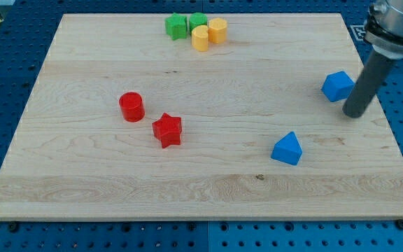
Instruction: Move the triangle parallel to the left of cube
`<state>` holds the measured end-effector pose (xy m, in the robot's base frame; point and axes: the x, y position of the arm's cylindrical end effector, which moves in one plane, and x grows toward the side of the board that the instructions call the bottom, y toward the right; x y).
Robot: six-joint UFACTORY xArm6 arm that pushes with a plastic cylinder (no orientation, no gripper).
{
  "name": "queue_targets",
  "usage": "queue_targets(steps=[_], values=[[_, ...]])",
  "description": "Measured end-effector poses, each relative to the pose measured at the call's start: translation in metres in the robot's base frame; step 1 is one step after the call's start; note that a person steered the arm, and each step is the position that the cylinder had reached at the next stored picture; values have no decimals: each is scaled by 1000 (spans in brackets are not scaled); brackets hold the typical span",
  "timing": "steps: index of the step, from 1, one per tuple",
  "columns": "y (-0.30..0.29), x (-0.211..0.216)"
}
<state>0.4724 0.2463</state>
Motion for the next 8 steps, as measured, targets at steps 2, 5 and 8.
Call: queue_targets(steps=[2,5,8], values=[[-18,106],[-153,98],[-102,60]])
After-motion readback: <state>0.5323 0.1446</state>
